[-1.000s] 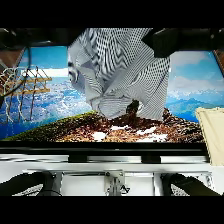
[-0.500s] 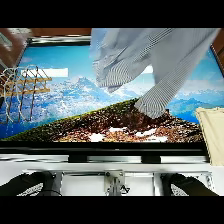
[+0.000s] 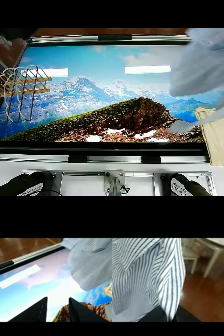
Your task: Fold the shirts.
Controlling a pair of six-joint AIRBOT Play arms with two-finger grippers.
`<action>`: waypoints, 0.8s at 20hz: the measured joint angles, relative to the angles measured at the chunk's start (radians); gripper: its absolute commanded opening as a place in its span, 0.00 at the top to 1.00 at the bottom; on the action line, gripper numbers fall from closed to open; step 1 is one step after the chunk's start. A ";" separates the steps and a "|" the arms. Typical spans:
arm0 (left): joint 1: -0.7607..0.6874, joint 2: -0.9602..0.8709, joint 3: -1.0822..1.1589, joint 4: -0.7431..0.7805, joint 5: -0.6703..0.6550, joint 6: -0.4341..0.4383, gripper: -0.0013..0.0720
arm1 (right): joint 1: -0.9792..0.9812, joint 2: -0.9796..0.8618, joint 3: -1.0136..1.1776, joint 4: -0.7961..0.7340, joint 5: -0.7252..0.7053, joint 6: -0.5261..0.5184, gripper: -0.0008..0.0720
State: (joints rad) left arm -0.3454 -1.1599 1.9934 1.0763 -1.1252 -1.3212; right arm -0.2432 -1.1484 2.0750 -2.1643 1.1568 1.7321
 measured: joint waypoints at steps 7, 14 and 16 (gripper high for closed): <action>0.000 0.000 -0.004 0.084 -0.056 -0.001 0.53 | -0.280 0.000 0.000 0.068 -0.024 0.066 0.90; 0.000 0.000 -0.004 0.185 -0.109 -0.026 0.53 | -0.321 0.001 0.001 0.068 -0.068 0.072 0.90; 0.000 0.000 -0.004 0.211 -0.124 -0.034 0.53 | -0.325 0.000 0.000 0.048 -0.065 0.079 0.90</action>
State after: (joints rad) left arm -0.3458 -1.1599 1.9892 1.2873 -1.2488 -1.3548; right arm -0.5678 -1.1488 2.0754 -2.1159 1.0916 1.8111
